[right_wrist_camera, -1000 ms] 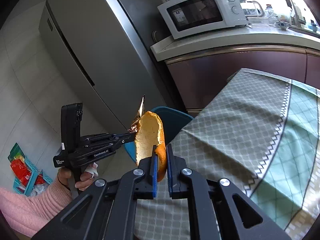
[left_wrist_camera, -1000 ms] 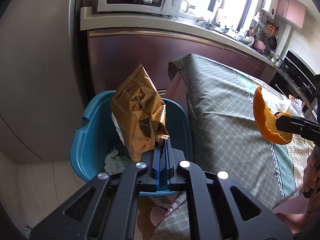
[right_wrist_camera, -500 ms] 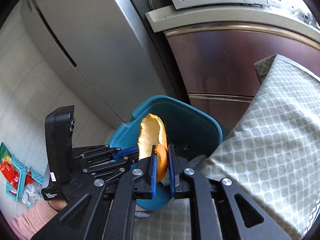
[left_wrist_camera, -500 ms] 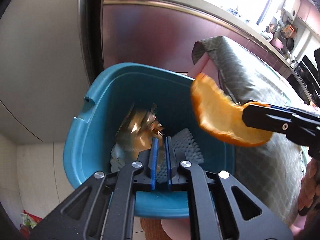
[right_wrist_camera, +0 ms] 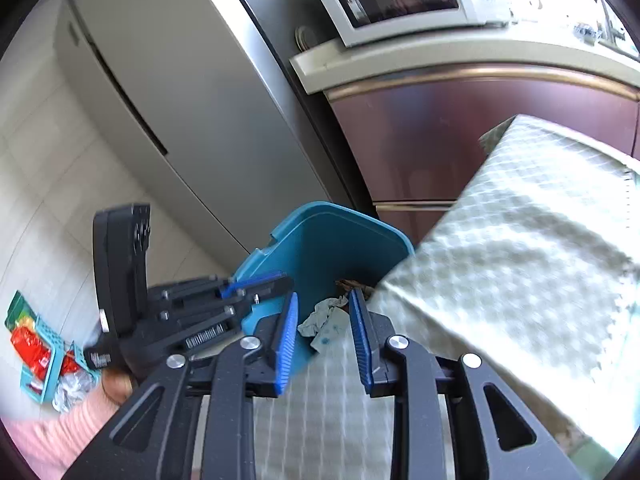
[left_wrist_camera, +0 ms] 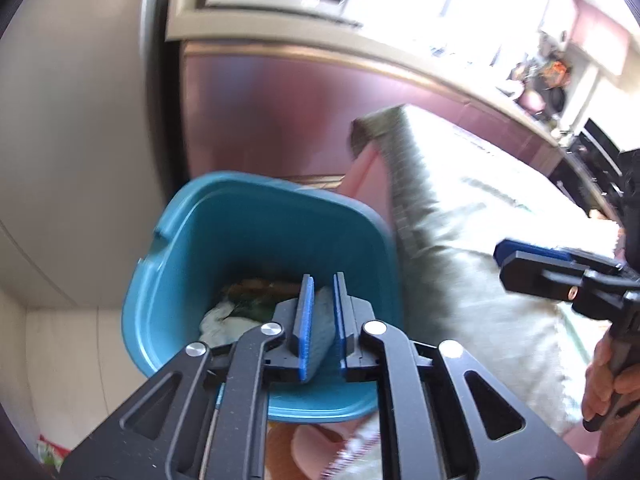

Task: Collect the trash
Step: 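Move both tools back over the cup and foam netting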

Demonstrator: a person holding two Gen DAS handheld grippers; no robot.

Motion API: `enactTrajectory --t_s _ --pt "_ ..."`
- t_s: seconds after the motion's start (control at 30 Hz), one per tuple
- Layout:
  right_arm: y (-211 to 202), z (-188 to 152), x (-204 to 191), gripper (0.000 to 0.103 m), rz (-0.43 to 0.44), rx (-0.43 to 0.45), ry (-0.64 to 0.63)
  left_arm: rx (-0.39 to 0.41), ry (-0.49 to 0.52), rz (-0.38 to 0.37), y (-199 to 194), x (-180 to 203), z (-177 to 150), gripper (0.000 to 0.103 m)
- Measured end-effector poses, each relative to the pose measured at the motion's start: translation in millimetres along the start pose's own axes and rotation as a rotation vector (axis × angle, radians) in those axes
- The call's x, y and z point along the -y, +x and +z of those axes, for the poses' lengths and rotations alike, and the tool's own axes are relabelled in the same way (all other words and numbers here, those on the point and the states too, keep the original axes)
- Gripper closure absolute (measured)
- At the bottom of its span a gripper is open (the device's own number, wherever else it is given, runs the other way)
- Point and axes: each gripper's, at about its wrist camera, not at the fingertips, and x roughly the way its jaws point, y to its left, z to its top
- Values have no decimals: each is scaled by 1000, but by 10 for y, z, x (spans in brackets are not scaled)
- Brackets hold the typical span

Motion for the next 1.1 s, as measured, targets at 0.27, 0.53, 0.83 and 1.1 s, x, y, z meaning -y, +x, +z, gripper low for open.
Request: enactTrajectory --t_s 0.27,0.53,0.83,1.1 --pt "-1112 -484 435 70 -113 134 58 83 132 -140 -314 777 91 87" --pt "-2229 -930 1002 69 -363 281 177 50 255 -279 -211 1707 100 86" --pt "-3010 -1060 1705 69 -616 392 241 8 388 -403 11 2852 8 86" --pt "-2961 -888 2193 68 -744 352 217 -17 474 -495 251 3798 116 86"
